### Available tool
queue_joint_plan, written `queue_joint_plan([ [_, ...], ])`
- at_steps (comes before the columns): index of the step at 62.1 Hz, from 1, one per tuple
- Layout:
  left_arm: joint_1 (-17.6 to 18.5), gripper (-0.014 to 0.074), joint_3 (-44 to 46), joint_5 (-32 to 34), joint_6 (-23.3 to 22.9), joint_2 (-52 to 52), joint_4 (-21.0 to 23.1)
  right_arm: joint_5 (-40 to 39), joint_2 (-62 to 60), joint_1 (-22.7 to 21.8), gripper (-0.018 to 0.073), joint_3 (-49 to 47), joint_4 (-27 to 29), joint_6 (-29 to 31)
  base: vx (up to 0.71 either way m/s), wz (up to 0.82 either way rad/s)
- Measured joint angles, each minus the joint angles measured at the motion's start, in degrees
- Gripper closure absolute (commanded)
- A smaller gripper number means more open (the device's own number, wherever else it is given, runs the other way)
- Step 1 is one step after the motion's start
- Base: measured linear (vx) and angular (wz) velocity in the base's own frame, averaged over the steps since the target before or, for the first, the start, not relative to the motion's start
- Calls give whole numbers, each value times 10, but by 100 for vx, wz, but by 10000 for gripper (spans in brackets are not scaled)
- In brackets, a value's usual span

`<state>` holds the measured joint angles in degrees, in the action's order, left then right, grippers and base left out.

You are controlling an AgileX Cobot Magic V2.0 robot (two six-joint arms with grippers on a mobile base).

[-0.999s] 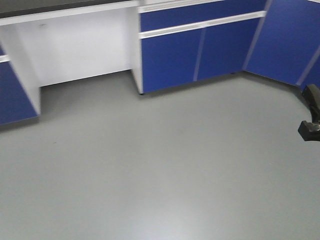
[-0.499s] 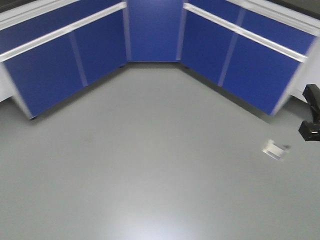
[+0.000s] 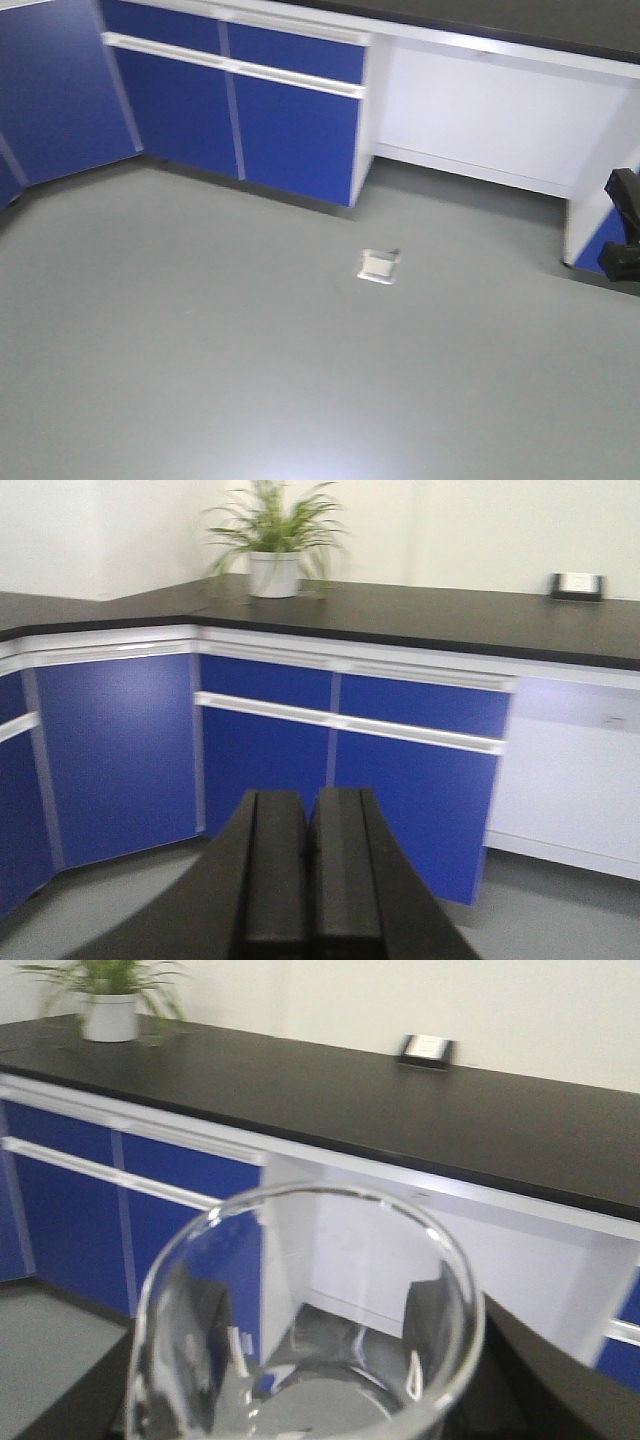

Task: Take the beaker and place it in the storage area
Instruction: 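Hold the beaker in the right gripper while the base backs away and turns, then hold the beaker while the base drives up to the bench with the socket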

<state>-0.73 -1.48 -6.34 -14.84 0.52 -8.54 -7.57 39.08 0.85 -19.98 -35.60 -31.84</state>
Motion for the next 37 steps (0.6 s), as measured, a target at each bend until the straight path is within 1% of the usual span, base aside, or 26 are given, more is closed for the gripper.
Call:
queue_joint_plan([
  [15, 0, 605, 0, 0, 0, 0, 0, 1, 0, 0, 567, 0, 0, 0, 24, -60],
  [37, 0, 605, 0, 0, 0, 0, 0, 1, 0, 0, 567, 0, 0, 0, 29, -39],
])
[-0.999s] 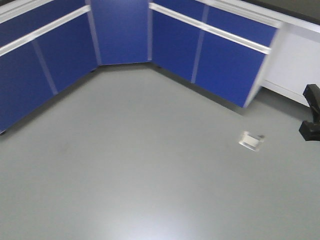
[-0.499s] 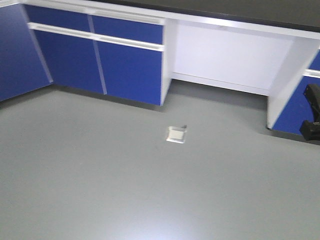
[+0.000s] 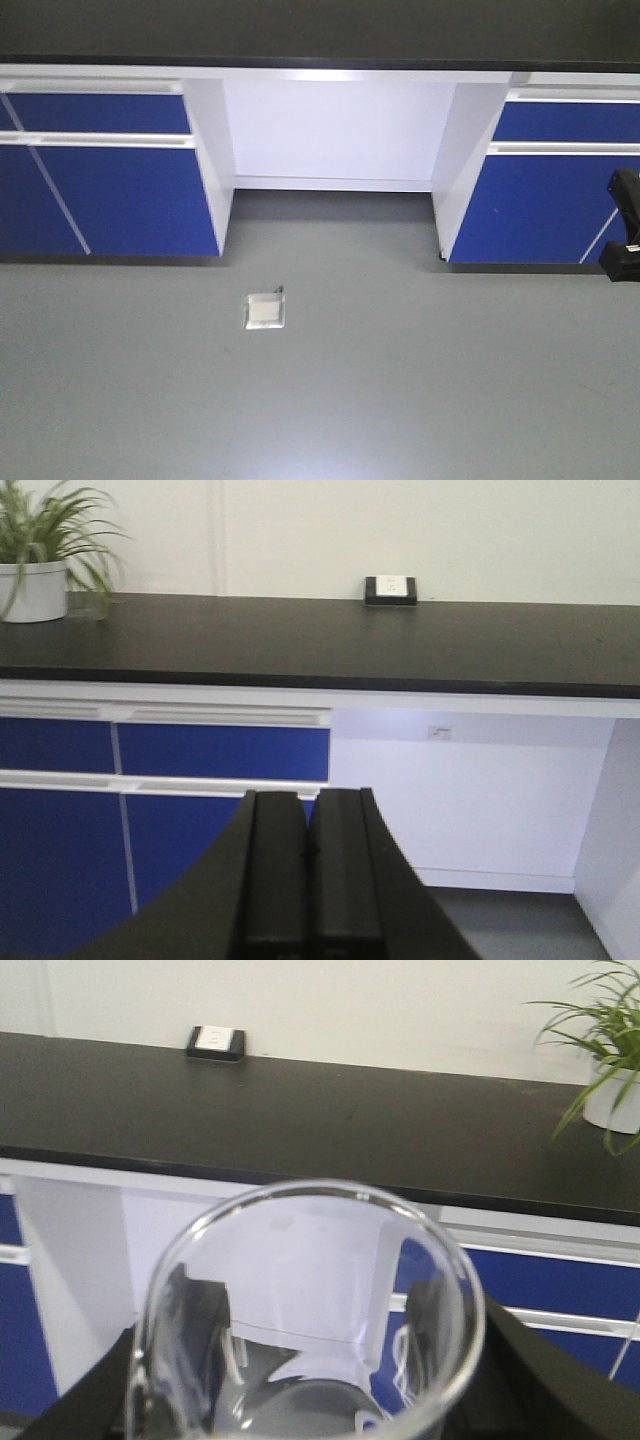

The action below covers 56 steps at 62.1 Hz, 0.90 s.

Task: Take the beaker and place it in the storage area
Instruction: 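Hold the beaker while the base drives up to the bench with the socket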

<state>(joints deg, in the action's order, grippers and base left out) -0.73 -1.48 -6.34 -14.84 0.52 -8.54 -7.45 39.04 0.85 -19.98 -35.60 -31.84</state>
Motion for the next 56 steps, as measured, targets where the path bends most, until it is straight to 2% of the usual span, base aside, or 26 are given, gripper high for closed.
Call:
queue_joint_plan([
  [14, 0, 605, 0, 0, 0, 0, 0, 0, 0, 0, 567, 0, 0, 0, 35, -18],
  [56, 0, 605, 0, 0, 0, 0, 0, 0, 0, 0, 567, 0, 0, 0, 40, 3],
])
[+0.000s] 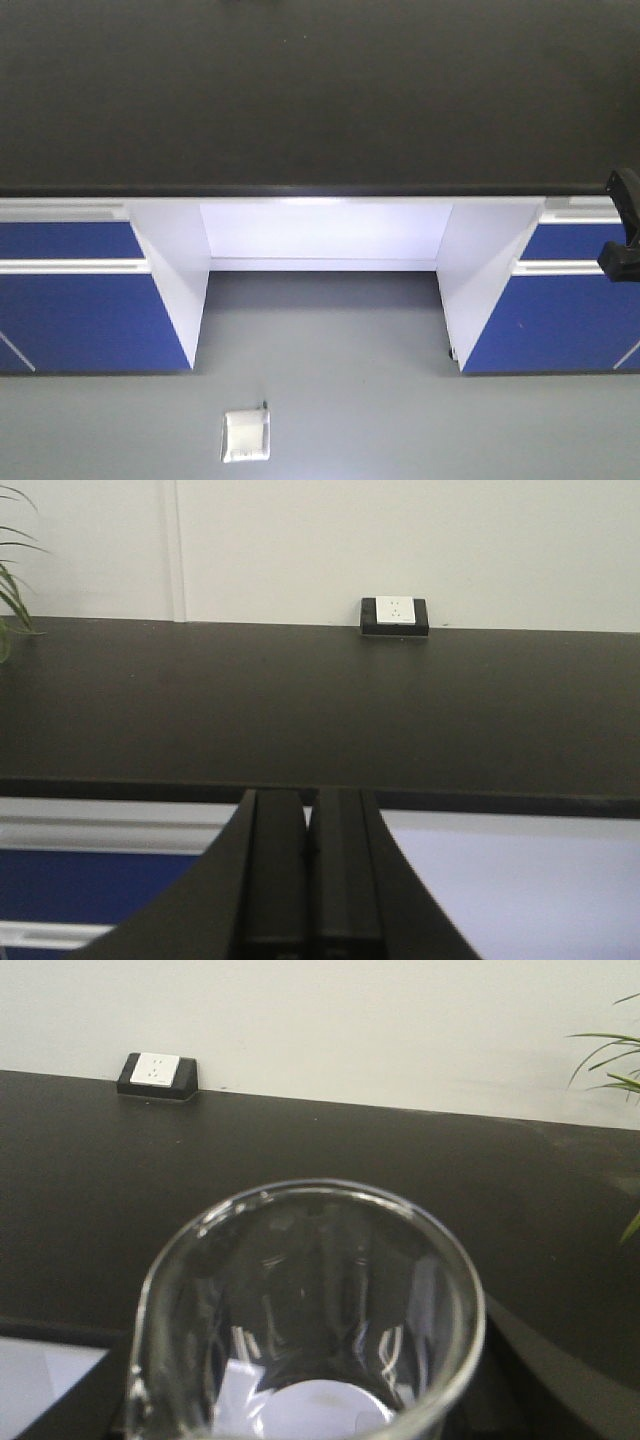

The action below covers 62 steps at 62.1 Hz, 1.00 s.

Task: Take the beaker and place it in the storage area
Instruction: 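Hold the beaker while the base drives up to the bench with the socket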

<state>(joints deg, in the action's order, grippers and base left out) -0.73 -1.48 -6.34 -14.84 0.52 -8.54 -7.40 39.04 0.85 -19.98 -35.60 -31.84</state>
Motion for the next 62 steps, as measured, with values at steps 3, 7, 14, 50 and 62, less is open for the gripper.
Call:
queue_joint_plan([
  [3, 0, 605, 0, 0, 0, 0, 0, -1, 0, 0, 567, 0, 0, 0, 40, -4],
  [7, 0, 605, 0, 0, 0, 0, 0, -1, 0, 0, 567, 0, 0, 0, 39, -5],
  [14, 0, 605, 0, 0, 0, 0, 0, -1, 0, 0, 567, 0, 0, 0, 38, -5],
  [50, 0, 605, 0, 0, 0, 0, 0, 0, 0, 0, 567, 0, 0, 0, 30, -2],
  [62, 0, 605, 0, 0, 0, 0, 0, 0, 0, 0, 567, 0, 0, 0, 19, 1],
])
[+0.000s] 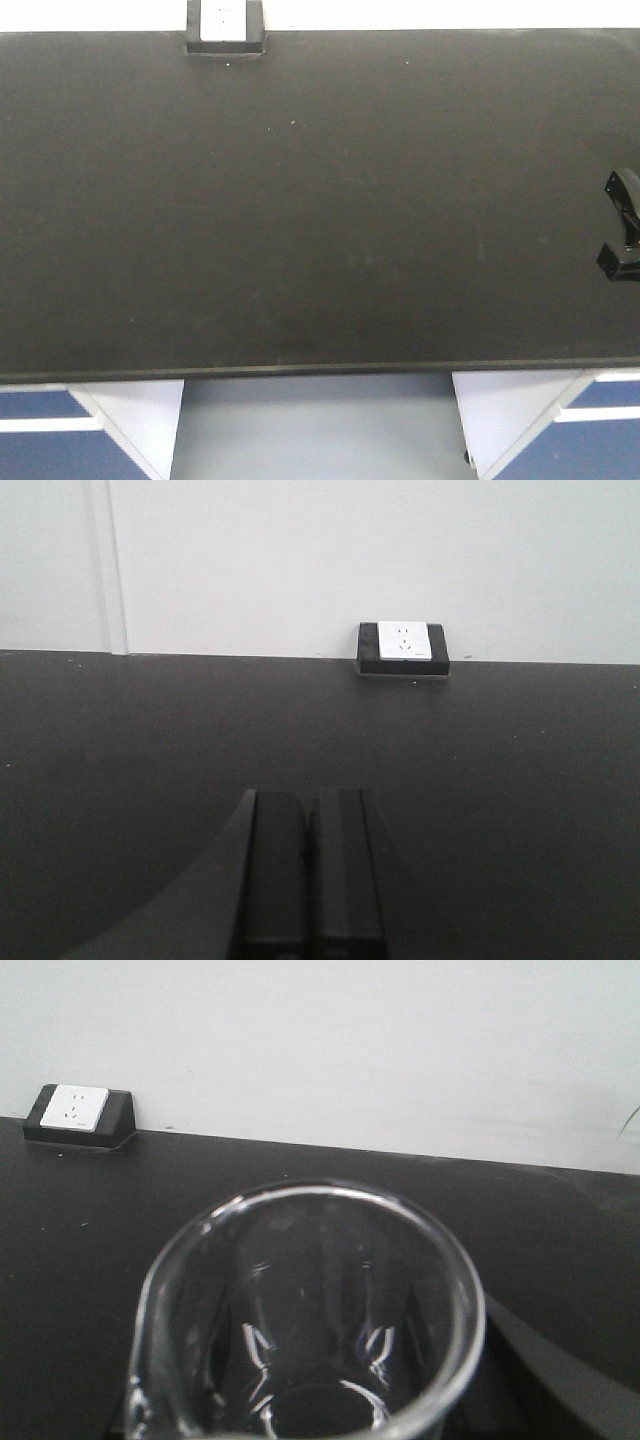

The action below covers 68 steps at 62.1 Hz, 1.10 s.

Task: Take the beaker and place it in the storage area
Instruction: 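Hold the beaker while the base drives up to the bench with the socket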

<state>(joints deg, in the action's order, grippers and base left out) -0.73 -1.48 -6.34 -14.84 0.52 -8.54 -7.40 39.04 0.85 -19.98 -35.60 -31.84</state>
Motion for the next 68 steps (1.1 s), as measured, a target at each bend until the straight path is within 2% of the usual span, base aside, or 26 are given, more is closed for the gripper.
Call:
queue_joint_plan([
  [68, 0, 605, 0, 0, 0, 0, 0, 0, 0, 0, 567, 0, 0, 0, 4, 0],
])
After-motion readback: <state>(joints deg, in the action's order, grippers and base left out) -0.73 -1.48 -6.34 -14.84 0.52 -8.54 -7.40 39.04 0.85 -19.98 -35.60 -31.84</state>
